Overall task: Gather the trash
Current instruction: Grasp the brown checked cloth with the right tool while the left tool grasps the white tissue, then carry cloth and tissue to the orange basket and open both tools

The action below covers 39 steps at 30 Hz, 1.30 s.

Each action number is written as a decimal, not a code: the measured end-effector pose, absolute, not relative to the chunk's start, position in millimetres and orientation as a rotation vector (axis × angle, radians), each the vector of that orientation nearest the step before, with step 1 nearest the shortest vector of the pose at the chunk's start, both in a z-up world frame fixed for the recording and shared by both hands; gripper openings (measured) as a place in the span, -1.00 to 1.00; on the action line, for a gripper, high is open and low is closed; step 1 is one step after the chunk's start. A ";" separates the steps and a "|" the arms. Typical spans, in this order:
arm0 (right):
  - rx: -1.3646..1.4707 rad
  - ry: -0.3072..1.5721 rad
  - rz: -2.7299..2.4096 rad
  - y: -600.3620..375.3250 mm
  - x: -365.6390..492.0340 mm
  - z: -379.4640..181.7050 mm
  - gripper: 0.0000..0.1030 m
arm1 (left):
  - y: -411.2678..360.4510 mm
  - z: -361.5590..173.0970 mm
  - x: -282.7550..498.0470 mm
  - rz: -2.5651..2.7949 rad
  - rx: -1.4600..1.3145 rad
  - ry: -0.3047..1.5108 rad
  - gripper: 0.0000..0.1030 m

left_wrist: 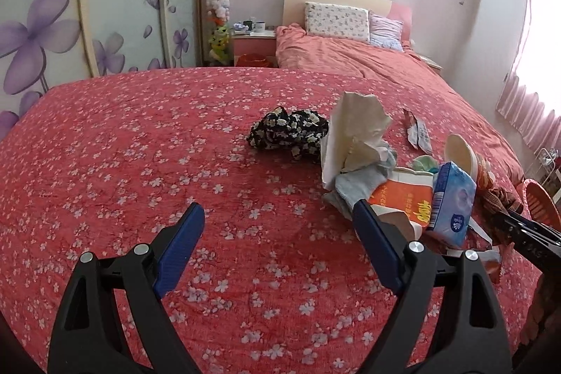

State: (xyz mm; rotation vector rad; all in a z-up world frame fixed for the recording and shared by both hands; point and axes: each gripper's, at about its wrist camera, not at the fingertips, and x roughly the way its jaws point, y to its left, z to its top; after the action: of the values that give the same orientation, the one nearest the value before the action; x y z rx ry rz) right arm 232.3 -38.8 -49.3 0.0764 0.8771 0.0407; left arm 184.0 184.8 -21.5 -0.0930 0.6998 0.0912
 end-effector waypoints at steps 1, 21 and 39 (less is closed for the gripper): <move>0.073 0.882 0.041 -39.6 233.1 -50.4 -0.46 | 184.7 -22.4 183.8 0.087 -0.091 0.700 0.66; 0.148 0.787 0.001 -77.2 193.1 -32.6 -0.84 | 175.5 -23.8 234.5 0.010 -0.122 0.743 -0.23; 0.181 0.672 -0.003 -96.4 157.4 13.0 -0.84 | 157.6 34.8 194.6 -0.041 -0.123 0.603 -0.99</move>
State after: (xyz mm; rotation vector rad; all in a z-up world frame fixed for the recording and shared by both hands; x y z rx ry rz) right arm 157.4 -96.4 13.0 0.1810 0.6716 -0.0030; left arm 194.6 157.6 34.8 -0.1234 0.6028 -0.0412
